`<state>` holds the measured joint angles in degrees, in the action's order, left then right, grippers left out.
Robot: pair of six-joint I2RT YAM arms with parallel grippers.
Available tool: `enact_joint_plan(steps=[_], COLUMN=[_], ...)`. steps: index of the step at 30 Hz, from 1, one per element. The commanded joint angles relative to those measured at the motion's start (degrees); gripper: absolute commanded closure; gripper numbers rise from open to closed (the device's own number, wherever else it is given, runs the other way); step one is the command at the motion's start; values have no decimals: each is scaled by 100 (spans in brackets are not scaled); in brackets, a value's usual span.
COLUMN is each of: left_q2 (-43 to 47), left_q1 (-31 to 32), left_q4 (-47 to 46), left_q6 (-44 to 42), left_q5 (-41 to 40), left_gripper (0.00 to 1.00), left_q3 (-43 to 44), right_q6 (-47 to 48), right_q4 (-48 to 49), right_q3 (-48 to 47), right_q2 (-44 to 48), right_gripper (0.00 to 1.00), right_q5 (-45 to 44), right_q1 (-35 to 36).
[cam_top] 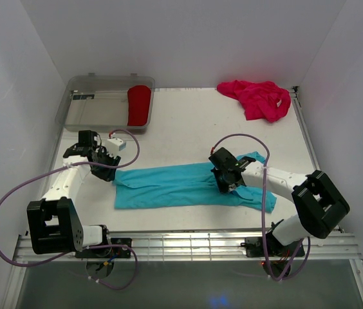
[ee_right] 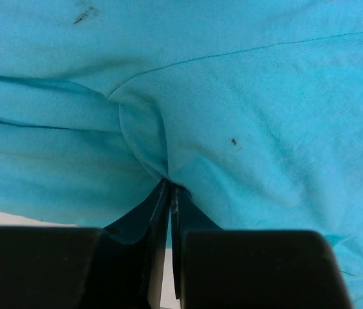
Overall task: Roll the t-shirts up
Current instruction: Fold the T-shirt at the center of the board.
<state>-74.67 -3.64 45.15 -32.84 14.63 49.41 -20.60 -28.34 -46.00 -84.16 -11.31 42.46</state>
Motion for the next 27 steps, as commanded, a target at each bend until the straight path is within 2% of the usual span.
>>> enact_joint_plan(steps=[1,13,20,23,24,27], left_q2=[199,120,155,225,225,252], left_q1=[-40,-32,-32,-40,-32,-40], left_q4=[91,117,144,214,223,267], left_q6=[-109,-91,-126,-187,-222,-249], left_q5=[-92,22,5,-13,-31,-127], left_gripper=[53,53,53,53,52,52], left_q3=[25,148,139,139,139,148], right_q6=[21,170,135,161,170,197], right_q4=[144,267,618,637,645,645], right_q3=[-58,-77,161,153,144,135], right_q2=[110,822,664,550,541,585], right_gripper=[92,92,92,83,71,53], right_q5=[138,946,1403,1439,1456,1474], right_q1=[17,17,26,17,26,17])
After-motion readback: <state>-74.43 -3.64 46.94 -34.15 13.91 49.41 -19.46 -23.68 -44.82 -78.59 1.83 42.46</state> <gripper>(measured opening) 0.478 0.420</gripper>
